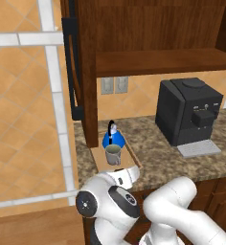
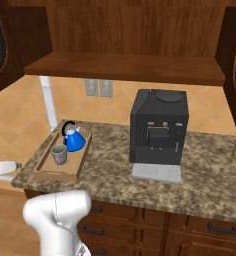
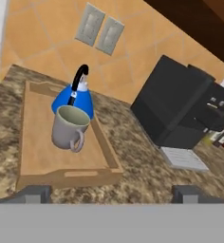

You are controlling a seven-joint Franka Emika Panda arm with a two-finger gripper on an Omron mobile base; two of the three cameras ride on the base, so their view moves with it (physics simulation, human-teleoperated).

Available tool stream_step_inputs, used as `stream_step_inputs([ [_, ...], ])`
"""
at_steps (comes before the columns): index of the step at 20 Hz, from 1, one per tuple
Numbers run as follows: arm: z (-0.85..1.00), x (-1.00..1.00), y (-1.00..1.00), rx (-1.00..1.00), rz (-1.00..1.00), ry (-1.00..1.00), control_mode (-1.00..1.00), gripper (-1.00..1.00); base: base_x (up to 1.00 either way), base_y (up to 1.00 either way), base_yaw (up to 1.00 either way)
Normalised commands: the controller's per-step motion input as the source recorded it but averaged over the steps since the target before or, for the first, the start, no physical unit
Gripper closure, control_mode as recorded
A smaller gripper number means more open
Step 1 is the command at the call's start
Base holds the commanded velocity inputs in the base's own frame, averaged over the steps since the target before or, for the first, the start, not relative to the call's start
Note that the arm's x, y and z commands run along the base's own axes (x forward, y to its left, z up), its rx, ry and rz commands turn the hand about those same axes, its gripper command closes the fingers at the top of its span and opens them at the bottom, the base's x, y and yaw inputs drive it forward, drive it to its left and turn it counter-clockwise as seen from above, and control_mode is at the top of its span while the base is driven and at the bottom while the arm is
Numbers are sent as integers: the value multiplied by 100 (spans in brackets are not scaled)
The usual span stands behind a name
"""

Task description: Pick the kettle from the counter and place it on the tray. Then pick the mug from the cabinet and place it on the tray. Then close the cabinet doors.

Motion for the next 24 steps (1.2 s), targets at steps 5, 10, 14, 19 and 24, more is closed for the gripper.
stream_step_inputs([
  [5, 43, 0, 53, -15, -10, -14, -100, -100, 0, 0, 0],
  [10, 41, 0, 62, -21, -9, -14, -100, -100, 0, 0, 0],
  [14, 36, 0, 65, -22, -8, -14, -100, -100, 0, 0, 0],
  [19, 34, 7, 65, -21, -5, -14, -100, -100, 0, 0, 0],
  [24, 38, 22, 52, -17, -3, -12, -100, -100, 0, 0, 0],
])
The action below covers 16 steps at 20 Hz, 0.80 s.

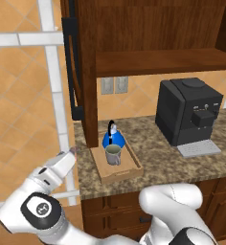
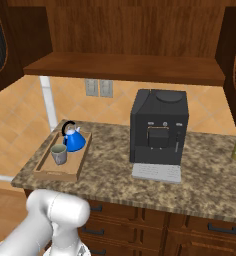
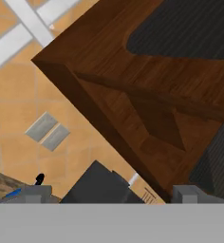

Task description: Pick the kettle from the counter and place it on the tray. Then pick the mug from the cabinet and place it on the tray. Then close the cabinet doors.

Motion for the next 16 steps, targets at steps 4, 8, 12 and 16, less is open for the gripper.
stream_step_inputs([
  [4, 53, 31, 26, -11, -1, -10, -100, -100, 0, 0, 0],
  [8, 54, 22, 16, -11, -3, -13, -100, -100, 0, 0, 0],
  [12, 54, 6, 0, -6, -12, -7, -100, -100, 0, 0, 0],
  [16, 51, 1, -3, 0, -19, -6, -100, -100, 0, 0, 0],
])
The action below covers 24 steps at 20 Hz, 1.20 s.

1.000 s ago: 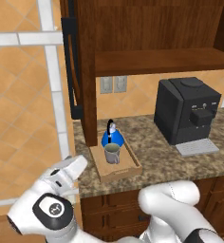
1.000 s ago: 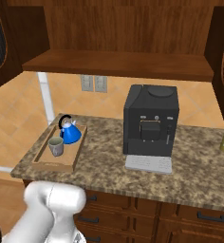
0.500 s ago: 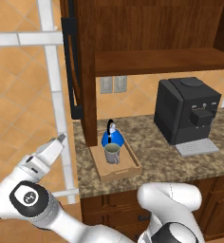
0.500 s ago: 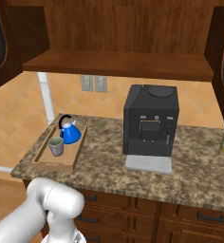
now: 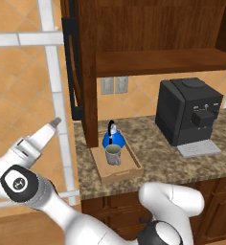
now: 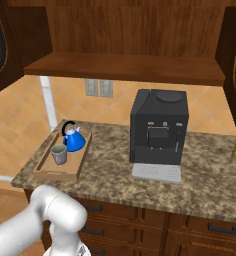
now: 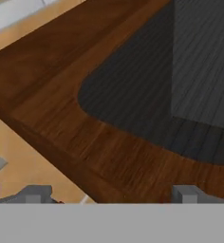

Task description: Pick the kettle from the counter and place it on the tray. Then pick the mug from the cabinet and place it on the tray. Then close the cabinet doors.

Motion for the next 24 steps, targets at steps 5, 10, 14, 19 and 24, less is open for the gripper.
stream_step_inputs([
  [5, 31, 1, -31, 0, -23, -4, -100, -100, 0, 0, 0],
  [10, 3, 6, -75, 0, -25, 0, -100, -100, 0, 0, 0],
  [14, 15, 0, -95, -2, -25, 0, -100, -100, 0, 0, 0],
  [19, 30, 2, -87, -4, -20, 0, -100, -100, 0, 0, 0],
  [24, 34, 26, -82, -4, -11, 0, -100, -100, 0, 0, 0],
])
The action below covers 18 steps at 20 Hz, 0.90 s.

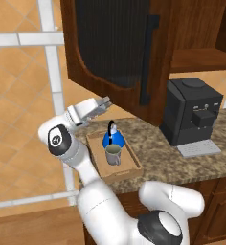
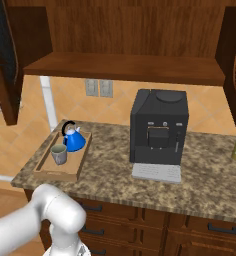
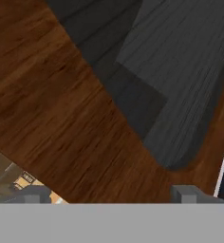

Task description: Pick the kettle from the counter and place it on the tray. Then pick the mug from the cabinet and place it on the tray. Then close the cabinet doors.

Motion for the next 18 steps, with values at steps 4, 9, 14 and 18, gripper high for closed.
stream_step_inputs([
  [4, 50, 40, -64, -8, -4, 1, -100, -100, 0, 0, 0],
  [9, 76, 20, -70, -13, 0, 11, -100, -100, 0, 0, 0],
  [14, 99, 0, -65, -1, 8, 36, -100, -100, 0, 0, 0],
  [18, 76, 11, -48, 0, 22, 44, -100, -100, 0, 0, 0],
])
